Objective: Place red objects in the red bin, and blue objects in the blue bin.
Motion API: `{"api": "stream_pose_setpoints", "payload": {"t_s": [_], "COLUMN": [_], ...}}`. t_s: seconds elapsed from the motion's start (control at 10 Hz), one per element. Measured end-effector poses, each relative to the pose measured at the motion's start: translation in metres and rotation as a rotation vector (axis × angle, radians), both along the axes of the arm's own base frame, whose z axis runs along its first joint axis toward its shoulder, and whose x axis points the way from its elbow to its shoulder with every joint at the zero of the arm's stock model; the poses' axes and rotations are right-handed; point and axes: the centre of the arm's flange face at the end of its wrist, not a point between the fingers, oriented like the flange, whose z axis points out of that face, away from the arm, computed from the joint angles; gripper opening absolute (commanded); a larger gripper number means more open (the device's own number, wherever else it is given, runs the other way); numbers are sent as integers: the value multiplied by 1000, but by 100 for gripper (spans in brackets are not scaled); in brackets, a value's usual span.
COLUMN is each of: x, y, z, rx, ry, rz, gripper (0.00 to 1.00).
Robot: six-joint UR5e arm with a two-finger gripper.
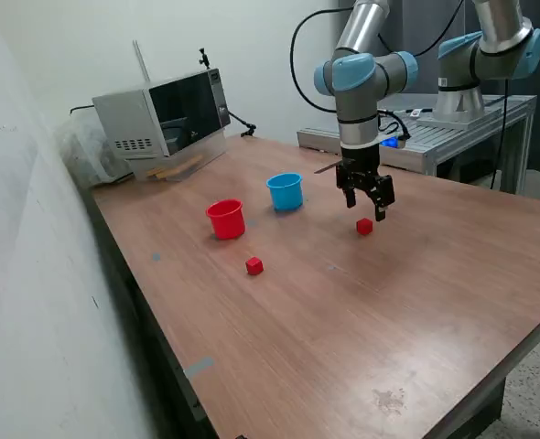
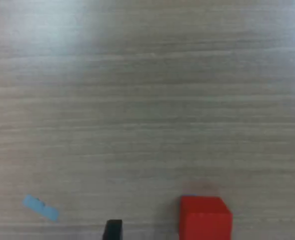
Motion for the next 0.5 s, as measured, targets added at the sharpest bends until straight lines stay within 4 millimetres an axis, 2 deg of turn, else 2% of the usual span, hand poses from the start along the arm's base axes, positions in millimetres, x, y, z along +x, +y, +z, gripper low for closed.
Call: {"api": "stream_pose_setpoints", "payload": {"t_s": [0.3, 0.5], "x": [1, 3], "y": [-12, -17], "z": [2, -4], "rx": [0, 0], "ry": [12, 7], "rz": [22, 31], "gripper": [100, 100]}}
